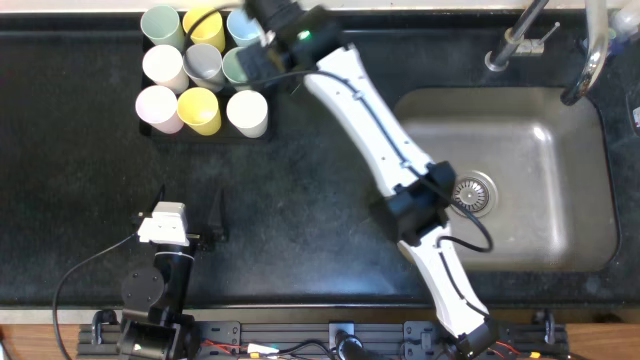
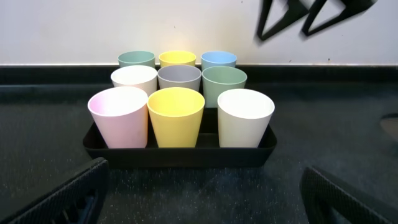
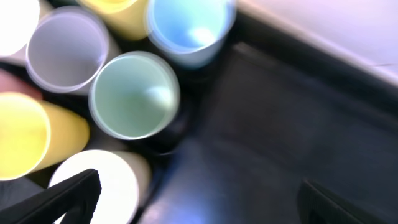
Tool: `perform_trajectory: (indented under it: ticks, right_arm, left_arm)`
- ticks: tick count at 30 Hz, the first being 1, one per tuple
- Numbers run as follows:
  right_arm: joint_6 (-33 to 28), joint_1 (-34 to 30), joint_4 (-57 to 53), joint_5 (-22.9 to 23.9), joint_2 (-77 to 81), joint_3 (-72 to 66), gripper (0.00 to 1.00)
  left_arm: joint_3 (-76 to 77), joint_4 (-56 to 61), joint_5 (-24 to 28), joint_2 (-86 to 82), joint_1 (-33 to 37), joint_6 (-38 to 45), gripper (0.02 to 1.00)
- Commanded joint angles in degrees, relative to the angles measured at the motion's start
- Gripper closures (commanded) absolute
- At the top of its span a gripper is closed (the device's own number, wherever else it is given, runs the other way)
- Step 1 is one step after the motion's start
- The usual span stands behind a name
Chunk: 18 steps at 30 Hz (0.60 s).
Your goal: Store Cups
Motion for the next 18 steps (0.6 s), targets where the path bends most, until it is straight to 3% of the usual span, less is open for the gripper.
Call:
perform_trajectory:
  ticks: [1, 6, 10, 18]
  right_arm:
    - [1.11, -6.73, -4.52, 2.25, -10.58, 2.93, 0.003]
    - [4.0, -13.38, -6.49, 8.44, -23.67, -8.7, 0.003]
    - [7.02, -16.11, -4.46, 7.98, -40.92, -30.56, 0.005]
    - [10.14, -16.92, 13.35, 7.63, -78.16, -80.26, 0.003]
  left_arm:
    - [-0.5, 0.11, 0.57, -0.72, -0.26, -0.42, 0.02]
    - [-0.5, 0.11, 0.57, -0.72, -0.26, -0.42, 0.02]
    - [-0.5, 0.13, 0.57, -0.72, -0.26, -0.42, 0.02]
    - [-0.5, 0.13, 0.57, -0.72, -0.26, -0.42, 0.02]
